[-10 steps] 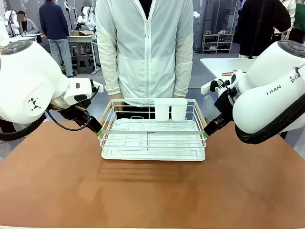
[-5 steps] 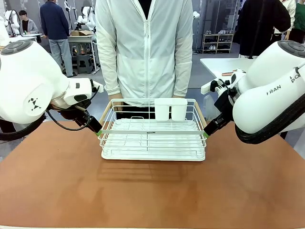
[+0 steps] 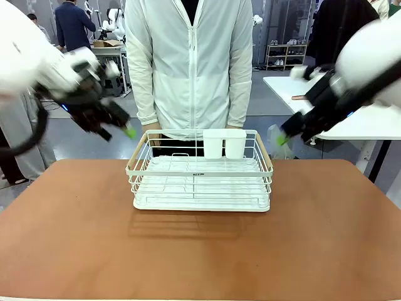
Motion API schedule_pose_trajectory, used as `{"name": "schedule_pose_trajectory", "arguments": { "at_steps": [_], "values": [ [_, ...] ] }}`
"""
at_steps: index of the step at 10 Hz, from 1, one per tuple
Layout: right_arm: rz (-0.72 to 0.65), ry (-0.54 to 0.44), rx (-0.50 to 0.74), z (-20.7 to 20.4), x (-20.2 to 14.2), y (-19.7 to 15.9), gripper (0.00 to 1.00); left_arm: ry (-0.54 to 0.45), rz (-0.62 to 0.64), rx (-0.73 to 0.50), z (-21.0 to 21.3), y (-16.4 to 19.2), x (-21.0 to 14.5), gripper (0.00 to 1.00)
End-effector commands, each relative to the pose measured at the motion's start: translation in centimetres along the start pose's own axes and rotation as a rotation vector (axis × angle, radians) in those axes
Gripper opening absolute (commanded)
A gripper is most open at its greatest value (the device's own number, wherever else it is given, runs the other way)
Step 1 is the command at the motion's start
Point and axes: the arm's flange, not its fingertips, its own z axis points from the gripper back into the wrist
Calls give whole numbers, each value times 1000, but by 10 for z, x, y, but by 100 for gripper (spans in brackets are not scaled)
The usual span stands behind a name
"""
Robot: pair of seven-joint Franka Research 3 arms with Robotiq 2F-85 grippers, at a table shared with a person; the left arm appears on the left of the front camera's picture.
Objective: Clean the table.
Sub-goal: Pick up the Lint Roller when the human hands it over.
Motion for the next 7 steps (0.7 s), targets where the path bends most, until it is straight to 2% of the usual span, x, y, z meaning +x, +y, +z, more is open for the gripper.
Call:
{"name": "schedule_pose_trajectory", "arguments": {
  "at_steps": [1, 2, 3, 4, 5, 7],
  "values": [
    [-182, 28, 183, 56, 2, -55, 100, -17, 163, -243, 58, 60, 1, 100],
    [-306, 28, 322, 72, -1, -80, 100, -62, 245, -340, 76, 87, -7, 100],
    [-412, -9, 458, 85, -12, -109, 100, -134, 272, -419, 94, 113, -23, 100],
    [-505, -31, 571, 93, -25, -134, 100, -187, 325, -441, 109, 138, -39, 100],
    [-586, -64, 638, 97, -41, -158, 100, -253, 380, -450, 122, 165, -53, 100],
    [-735, -115, 679, 103, -78, -197, 100, -367, 565, -483, 147, 215, -82, 100]
  ]
}}
